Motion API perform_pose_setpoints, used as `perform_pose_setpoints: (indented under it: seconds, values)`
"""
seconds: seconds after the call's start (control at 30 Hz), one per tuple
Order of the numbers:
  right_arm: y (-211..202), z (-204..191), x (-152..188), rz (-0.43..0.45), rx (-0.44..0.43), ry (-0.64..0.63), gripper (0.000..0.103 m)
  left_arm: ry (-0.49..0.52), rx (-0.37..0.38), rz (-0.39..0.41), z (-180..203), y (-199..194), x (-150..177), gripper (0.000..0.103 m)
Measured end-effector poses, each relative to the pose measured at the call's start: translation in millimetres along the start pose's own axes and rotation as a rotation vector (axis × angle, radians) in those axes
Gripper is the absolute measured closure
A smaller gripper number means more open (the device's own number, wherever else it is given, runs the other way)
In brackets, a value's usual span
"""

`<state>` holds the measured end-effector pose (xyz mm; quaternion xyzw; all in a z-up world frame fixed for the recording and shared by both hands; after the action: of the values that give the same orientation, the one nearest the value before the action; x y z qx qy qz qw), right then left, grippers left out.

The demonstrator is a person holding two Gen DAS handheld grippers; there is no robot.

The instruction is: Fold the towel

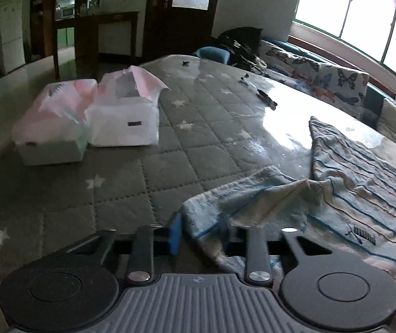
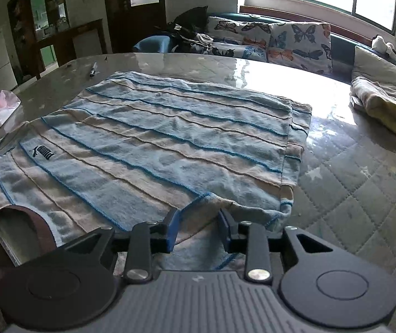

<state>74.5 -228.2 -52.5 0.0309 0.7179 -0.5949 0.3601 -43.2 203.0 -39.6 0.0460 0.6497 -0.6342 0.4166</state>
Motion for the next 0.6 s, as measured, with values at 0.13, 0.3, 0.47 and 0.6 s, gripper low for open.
perform_pose_setpoints:
  seconds: [0.13, 0.3, 0.47, 0.6]
  values:
    - [0.5, -0.6, -0.1, 0.001, 0.004, 0.001, 0.071, -0.031, 0.067, 0.045, -3.6, -7.1, -4.3, 0.098]
    - [0.2, -0.7, -0.4, 0.001, 0.006, 0.003, 0.071, 0.01, 0.207, 0.142, 14.3, -38.1, -10.5, 0.1]
    - [-0.2, -1.0, -0.1, 0.001, 0.007, 0.004, 0.071, 0.175, 0.403, 0.208, 58.6, -68.1, -4.9, 0.1]
    - [-0.3, -0.7, 0.1, 0.003, 0.005, 0.006, 0.071, 0.385, 0.534, 0.159, 102.5, -76.9, 16.4, 0.1]
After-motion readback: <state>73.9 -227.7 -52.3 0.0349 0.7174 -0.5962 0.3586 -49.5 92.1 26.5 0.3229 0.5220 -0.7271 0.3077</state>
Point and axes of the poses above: each gripper's, at about its wrist camera, not at the fingertips, and y roughly the way its jaws point, z to its right, x to its underside, the point moved 5 cm from there along y, roughly the way its jaws point, and after that the axes turned 9 degrees about -z, right-handed, at the moved point
